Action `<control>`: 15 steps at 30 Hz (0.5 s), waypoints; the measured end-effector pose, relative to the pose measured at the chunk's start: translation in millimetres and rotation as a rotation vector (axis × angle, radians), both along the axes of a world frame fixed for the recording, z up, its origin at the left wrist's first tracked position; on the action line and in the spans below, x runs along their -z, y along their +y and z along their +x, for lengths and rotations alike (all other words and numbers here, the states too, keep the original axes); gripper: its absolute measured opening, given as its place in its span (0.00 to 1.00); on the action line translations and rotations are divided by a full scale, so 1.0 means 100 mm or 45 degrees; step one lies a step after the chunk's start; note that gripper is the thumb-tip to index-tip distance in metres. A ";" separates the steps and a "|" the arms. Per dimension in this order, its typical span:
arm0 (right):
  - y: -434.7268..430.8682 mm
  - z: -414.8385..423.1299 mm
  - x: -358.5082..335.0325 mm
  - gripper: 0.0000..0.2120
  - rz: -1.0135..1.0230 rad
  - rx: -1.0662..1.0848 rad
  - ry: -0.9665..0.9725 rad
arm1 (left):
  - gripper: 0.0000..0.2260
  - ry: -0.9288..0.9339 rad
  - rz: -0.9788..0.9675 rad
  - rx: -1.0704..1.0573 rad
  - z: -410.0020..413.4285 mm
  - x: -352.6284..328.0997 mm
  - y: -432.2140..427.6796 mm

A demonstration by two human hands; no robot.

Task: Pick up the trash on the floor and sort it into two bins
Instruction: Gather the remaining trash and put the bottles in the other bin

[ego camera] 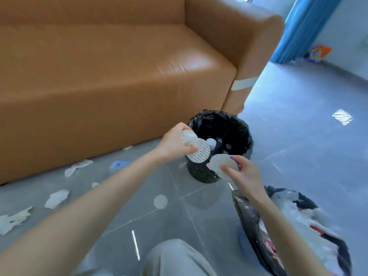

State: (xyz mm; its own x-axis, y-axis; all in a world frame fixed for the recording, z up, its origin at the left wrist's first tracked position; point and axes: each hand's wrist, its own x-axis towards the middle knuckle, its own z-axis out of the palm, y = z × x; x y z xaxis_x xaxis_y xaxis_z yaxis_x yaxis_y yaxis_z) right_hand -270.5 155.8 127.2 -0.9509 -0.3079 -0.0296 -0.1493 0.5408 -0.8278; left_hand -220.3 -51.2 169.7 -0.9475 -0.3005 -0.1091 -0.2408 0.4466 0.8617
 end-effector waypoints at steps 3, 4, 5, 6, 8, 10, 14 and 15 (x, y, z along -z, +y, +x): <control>0.56 0.02 -0.06 0.04 0.095 0.139 0.035 | 0.17 -0.053 0.026 0.205 -0.24 0.01 0.54; 0.74 0.04 -0.07 0.03 0.131 0.182 0.035 | 0.17 -0.080 0.059 0.250 -0.30 0.03 0.72; 0.91 0.06 -0.07 0.03 0.166 0.221 0.030 | 0.17 -0.106 0.101 0.278 -0.34 0.07 0.88; 1.08 0.10 -0.07 0.04 0.203 0.273 0.016 | 0.18 -0.132 0.142 0.304 -0.38 0.11 1.07; 1.38 0.18 -0.04 0.07 0.259 0.372 0.001 | 0.19 -0.174 0.194 0.334 -0.42 0.21 1.41; 1.62 0.28 0.02 0.10 0.276 0.458 0.004 | 0.20 -0.212 0.234 0.370 -0.42 0.34 1.75; 1.97 0.40 0.20 0.06 0.415 0.563 -0.087 | 0.20 -0.324 0.283 0.475 -0.35 0.69 2.28; 2.03 0.40 0.29 0.06 0.469 0.564 -0.118 | 0.19 -0.349 0.299 0.503 -0.33 0.80 2.38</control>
State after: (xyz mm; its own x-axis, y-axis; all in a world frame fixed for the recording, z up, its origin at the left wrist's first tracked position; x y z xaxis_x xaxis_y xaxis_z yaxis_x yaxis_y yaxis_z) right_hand -230.6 358.5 98.4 -0.9750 0.1650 -0.1489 0.2211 0.7900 -0.5719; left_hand -253.7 187.2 89.9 -0.9108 0.1359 -0.3898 -0.3235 0.3516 0.8785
